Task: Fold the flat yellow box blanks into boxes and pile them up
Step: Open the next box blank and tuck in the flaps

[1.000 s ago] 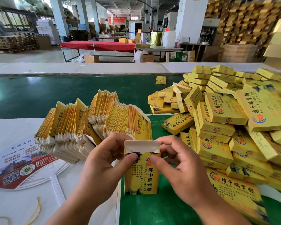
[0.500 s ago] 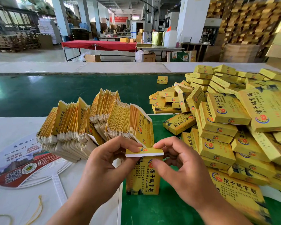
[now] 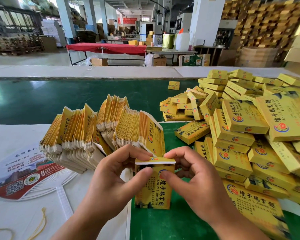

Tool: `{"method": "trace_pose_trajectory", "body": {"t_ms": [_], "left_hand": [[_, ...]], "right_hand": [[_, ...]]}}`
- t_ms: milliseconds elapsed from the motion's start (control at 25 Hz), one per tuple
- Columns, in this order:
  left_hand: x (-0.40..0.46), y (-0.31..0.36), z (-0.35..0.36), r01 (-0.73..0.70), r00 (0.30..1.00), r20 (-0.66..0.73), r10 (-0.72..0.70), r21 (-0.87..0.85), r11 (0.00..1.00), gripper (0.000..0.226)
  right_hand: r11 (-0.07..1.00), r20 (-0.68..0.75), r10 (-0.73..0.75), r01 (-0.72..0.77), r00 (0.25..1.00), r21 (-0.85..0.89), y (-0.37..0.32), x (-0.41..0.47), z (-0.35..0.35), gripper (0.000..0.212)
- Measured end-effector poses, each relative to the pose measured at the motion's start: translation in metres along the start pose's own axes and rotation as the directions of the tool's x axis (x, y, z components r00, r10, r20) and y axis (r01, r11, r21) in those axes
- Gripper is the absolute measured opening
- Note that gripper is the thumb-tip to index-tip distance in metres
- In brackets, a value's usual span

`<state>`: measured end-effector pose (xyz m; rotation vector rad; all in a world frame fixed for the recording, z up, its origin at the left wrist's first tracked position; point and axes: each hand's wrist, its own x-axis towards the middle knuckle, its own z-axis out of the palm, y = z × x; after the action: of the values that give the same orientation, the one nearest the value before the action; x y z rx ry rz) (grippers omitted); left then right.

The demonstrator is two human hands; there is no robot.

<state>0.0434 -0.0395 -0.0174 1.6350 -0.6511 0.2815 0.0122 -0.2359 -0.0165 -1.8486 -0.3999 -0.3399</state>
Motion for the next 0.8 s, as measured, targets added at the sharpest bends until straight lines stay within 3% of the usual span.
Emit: {"method": "trace_pose_trajectory", "body": {"t_ms": [80,320,800], "left_hand": [[0.0001,0.0024,-0.0002,0.005,1.000,-0.015,-0.005,-0.015,1.000,0.026],[0.0014,0.0032,0.0014,0.050,0.998,-0.025,-0.050,0.010,0.999,0.012],[0.0023,-0.0012,-0.0014,0.069,0.996,-0.058,-0.068,0.018,0.997,0.014]], "right_hand": [[1.000,0.001,-0.001,0.001,1.000,-0.006,-0.0002,-0.0003,0.0004,0.027],[0.998,-0.014,-0.044,0.044,0.999,0.047,-0.0055,-0.0014,0.0006,0.023],[0.996,-0.074,-0.080,0.076,0.994,-0.054,-0.0039,-0.0012,0.0025,0.012]]}}
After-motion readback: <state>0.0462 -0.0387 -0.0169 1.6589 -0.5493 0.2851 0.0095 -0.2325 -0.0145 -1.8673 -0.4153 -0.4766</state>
